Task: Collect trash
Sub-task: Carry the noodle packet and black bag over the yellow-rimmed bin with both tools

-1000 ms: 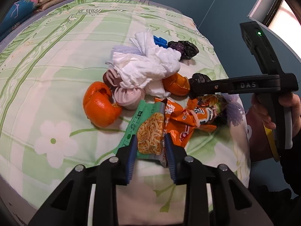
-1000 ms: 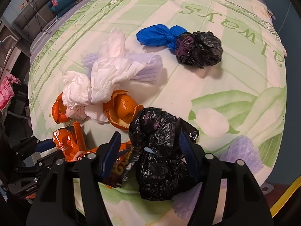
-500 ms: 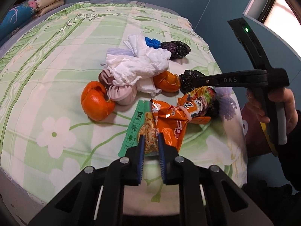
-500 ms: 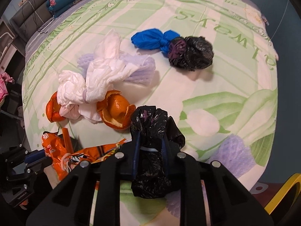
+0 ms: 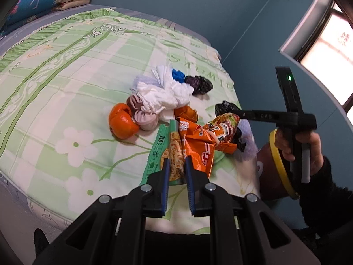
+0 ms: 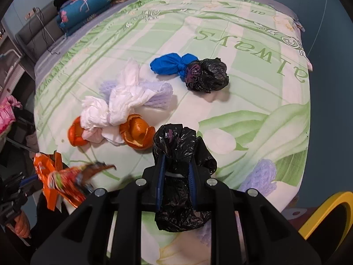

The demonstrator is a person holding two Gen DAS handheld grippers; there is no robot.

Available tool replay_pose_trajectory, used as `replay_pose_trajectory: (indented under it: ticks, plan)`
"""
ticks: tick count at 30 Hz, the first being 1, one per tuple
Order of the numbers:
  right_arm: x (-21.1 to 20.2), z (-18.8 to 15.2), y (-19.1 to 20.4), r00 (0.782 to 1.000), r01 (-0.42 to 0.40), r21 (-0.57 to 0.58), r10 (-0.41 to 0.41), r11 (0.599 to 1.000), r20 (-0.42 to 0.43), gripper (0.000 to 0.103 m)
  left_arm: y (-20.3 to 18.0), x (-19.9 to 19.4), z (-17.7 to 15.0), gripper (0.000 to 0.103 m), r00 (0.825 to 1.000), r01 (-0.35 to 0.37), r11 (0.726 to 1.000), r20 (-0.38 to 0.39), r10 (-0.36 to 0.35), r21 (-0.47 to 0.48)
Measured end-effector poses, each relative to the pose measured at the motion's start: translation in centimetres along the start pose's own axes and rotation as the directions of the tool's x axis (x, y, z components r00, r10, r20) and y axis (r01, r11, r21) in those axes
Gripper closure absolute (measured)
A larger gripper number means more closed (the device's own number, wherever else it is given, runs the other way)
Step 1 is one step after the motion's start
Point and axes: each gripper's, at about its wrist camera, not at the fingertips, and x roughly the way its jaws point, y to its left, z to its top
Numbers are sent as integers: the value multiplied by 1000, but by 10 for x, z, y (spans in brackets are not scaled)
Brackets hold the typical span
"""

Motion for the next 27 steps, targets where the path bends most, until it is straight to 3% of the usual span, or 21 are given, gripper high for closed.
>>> replay_pose_trajectory:
  ticks: [13,27]
  plan:
    - [-47,-18,-2,994,-94,15,93,995,59,85,14,-41,1,90,991,92,986,106,-78,-140]
    - [-80,-26,-8,983,-141,22,138,990,121,85,0,-58,5,91,987,68,988,154,-47,-135]
